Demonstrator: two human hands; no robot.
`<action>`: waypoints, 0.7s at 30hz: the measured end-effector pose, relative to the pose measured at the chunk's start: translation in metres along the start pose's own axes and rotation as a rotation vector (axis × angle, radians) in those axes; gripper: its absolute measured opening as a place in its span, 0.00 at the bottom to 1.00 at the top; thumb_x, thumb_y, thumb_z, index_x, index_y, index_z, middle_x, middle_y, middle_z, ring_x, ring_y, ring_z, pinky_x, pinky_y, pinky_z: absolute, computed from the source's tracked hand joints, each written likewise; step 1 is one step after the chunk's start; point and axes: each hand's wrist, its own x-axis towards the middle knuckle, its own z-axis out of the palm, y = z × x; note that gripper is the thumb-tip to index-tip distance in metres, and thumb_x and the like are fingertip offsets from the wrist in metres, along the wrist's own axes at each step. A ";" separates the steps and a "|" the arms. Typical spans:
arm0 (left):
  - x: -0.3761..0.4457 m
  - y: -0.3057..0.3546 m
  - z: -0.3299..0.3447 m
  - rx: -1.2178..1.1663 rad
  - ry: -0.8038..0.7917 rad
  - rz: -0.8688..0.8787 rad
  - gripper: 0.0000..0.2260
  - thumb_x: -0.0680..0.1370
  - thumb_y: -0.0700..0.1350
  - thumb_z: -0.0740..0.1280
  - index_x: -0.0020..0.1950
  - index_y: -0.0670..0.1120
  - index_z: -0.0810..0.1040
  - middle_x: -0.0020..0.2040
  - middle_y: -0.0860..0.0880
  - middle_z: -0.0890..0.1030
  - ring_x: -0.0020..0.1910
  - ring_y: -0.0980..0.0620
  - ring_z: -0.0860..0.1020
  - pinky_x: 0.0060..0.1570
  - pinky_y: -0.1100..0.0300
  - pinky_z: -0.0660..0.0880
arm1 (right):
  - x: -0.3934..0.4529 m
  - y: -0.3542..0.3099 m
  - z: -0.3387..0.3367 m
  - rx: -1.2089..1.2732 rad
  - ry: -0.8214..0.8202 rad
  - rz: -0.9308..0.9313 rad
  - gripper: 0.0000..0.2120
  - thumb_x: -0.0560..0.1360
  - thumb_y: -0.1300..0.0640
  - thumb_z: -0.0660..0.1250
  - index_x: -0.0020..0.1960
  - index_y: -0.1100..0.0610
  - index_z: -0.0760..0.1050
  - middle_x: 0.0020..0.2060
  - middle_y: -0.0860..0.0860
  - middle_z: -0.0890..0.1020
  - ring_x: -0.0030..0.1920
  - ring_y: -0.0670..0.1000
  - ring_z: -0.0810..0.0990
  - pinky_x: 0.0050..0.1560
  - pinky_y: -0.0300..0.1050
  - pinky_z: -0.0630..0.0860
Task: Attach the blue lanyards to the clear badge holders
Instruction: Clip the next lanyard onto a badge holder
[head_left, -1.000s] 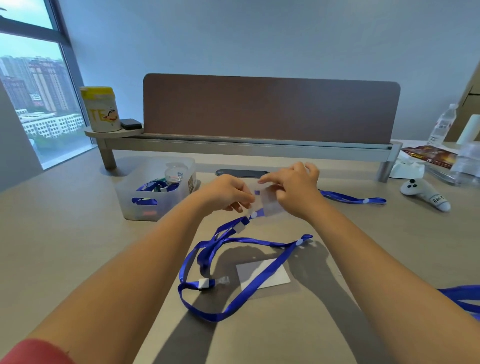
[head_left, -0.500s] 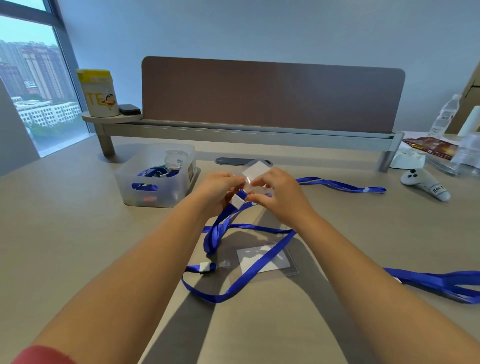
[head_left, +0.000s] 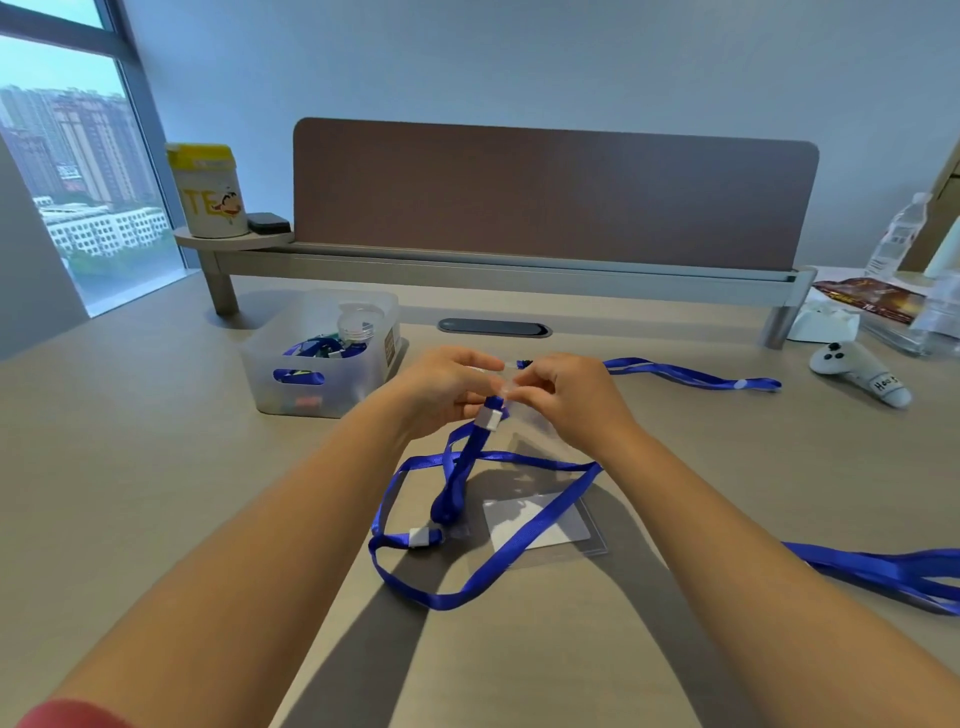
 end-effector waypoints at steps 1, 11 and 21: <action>0.000 -0.001 0.002 0.021 0.009 0.013 0.14 0.75 0.33 0.63 0.61 0.39 0.71 0.39 0.47 0.77 0.36 0.54 0.76 0.33 0.66 0.74 | 0.001 -0.001 0.000 -0.018 -0.016 -0.007 0.14 0.75 0.55 0.64 0.56 0.62 0.79 0.50 0.59 0.82 0.46 0.53 0.77 0.44 0.39 0.68; 0.000 -0.005 0.005 0.137 0.042 0.116 0.20 0.75 0.31 0.62 0.66 0.41 0.67 0.41 0.46 0.78 0.43 0.49 0.77 0.57 0.51 0.73 | 0.004 0.001 0.004 -0.293 -0.036 -0.130 0.17 0.76 0.49 0.60 0.55 0.60 0.78 0.50 0.57 0.82 0.48 0.53 0.79 0.44 0.39 0.69; 0.008 -0.006 0.005 0.123 0.122 0.145 0.14 0.75 0.33 0.63 0.59 0.42 0.68 0.43 0.44 0.80 0.48 0.44 0.78 0.53 0.54 0.74 | 0.005 0.003 0.010 -0.478 0.053 -0.196 0.19 0.79 0.51 0.54 0.56 0.62 0.76 0.49 0.57 0.82 0.48 0.53 0.79 0.44 0.42 0.75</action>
